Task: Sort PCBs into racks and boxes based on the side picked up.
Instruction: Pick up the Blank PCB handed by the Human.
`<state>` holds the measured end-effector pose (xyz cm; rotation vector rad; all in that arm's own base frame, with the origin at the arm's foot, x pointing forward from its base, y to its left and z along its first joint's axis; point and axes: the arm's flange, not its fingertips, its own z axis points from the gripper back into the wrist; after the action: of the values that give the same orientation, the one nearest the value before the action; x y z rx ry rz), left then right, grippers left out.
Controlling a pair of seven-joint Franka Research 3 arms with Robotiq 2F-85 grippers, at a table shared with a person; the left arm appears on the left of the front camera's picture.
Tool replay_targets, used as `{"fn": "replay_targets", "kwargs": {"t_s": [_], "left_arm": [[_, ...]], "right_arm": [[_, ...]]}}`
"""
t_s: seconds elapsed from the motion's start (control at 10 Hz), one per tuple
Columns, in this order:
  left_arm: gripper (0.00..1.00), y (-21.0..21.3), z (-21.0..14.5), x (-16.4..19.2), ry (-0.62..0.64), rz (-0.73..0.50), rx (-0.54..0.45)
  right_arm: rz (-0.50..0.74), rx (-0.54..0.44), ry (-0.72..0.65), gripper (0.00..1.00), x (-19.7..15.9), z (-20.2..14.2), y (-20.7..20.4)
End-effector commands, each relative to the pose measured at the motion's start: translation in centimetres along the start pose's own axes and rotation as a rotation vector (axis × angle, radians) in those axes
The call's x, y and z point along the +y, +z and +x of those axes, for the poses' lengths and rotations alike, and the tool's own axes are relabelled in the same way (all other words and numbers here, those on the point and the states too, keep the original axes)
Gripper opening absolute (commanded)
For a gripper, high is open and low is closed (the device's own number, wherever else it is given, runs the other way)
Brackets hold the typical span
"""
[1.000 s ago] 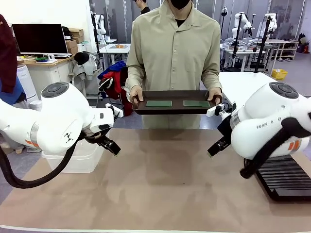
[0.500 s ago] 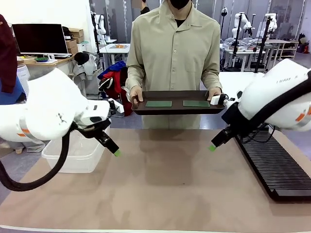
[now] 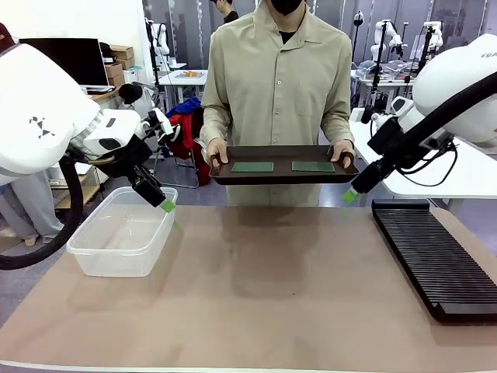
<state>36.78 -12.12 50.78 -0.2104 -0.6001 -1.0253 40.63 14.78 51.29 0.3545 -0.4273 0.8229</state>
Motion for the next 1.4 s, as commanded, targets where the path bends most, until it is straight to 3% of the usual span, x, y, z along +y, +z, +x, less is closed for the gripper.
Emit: {"fn": "replay_targets", "kwargs": {"t_s": [0.0, 0.4, 0.6, 0.9, 1.3], "left_arm": [[1.0, -0.8, -0.4, -0.2, -0.009, -0.041, 0.02], [1.0, -0.4, -0.1, -0.3, -0.005, -0.012, 0.022], [1.0, 1.9, 0.4, 1.1, -0.003, -0.139, 0.017], [1.0, 4.9, 1.6, 2.5, -0.011, -0.219, -0.144], [1.0, 7.4, 3.2, 2.4, -0.098, -0.134, -0.211]], "right_arm": [[0.022, 0.025, -0.006, 1.0, -0.1, -0.6, -1.1], [0.0, 0.023, -0.001, 1.0, 0.2, -0.3, -0.7], [-0.007, -0.046, 0.12, 1.0, -0.4, 0.9, 1.1], [0.048, -0.158, 0.259, 1.0, -1.4, 2.3, 5.3], [-0.005, -0.316, 0.307, 1.0, -3.1, 2.9, 11.3]]}}
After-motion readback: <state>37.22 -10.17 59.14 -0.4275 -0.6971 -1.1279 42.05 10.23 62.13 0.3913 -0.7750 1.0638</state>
